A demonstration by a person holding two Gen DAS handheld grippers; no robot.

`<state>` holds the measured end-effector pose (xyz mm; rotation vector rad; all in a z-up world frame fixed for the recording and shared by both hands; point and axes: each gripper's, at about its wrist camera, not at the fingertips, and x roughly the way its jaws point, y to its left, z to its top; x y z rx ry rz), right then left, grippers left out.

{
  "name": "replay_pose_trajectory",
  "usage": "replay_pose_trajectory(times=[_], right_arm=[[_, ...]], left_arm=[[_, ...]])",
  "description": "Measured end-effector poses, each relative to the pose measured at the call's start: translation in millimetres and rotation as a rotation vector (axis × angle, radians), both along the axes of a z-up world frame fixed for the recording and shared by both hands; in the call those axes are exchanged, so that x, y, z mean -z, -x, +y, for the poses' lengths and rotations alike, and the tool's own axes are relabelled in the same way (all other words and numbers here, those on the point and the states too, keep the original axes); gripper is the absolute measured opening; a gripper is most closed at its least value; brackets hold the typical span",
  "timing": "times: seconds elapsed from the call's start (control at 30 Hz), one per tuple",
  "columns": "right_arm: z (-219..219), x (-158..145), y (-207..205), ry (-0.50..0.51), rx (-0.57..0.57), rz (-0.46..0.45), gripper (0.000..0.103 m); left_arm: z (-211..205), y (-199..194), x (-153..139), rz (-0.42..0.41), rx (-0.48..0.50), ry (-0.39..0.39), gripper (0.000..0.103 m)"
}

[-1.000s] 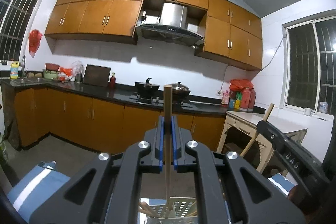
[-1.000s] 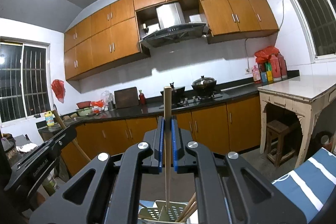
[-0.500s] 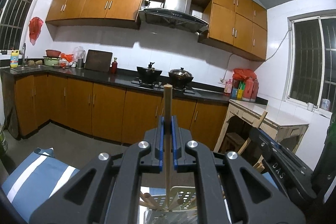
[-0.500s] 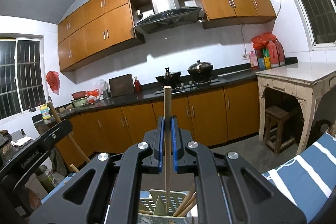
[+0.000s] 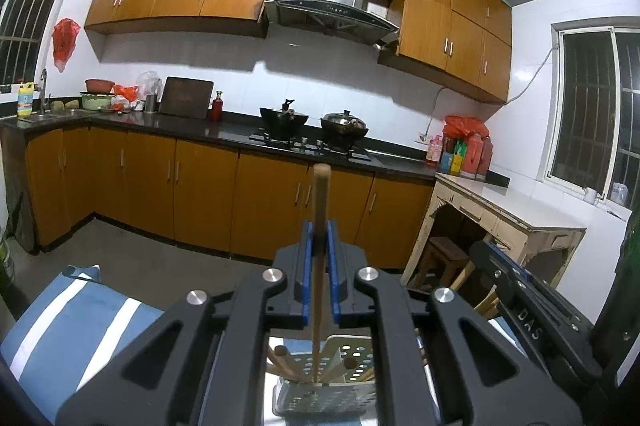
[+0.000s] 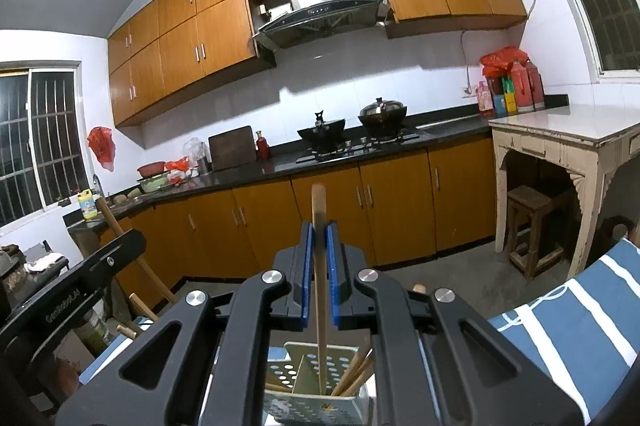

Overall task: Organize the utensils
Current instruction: 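Lower both chopsticks tip-first into the green holder, then open both tools to release the chopsticks and pull back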

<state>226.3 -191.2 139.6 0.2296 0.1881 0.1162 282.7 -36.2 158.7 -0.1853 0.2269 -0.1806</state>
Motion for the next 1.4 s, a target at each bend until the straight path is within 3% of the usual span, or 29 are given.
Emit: replay_pose_trajectory(times=[0.1,0.3,0.47,0.67,0.9,1.0,1.4], right_arm=[[-2.0,-1.9,2.2,0.001,0.008,-0.006,0.036],[-7.1,-7.9,14.6,0.0,0.01,-0.014,0.039],[-9.6,-12.0,37.4,0.013,0.005,-0.032,0.05],[-9.2,-7.9,73.0,0.028,-0.028,-0.038,0.073],[-4.0,18.5,119.0,0.068,-0.065,0.005,0.101],[-1.1,30.6,134.8,0.092,-0.054,0.022,0.101],[6.8,79.6,177.8,0.114,-0.004,0.137,0.101]], left_arm=[[3.7,3.3,-1.5,0.005,-0.006,0.003,0.025],[14.6,16.8,-7.6,-0.004,-0.017,0.013,0.037],[26.2,40.2,-12.5,-0.016,-0.03,0.008,0.048],[47.4,75.7,-4.1,0.007,-0.032,0.011,0.066],[67.3,129.8,24.5,0.031,-0.042,-0.049,0.092],[71.5,150.6,38.4,0.043,-0.056,-0.066,0.099],[68.6,211.4,102.8,0.123,-0.081,-0.151,0.099]])
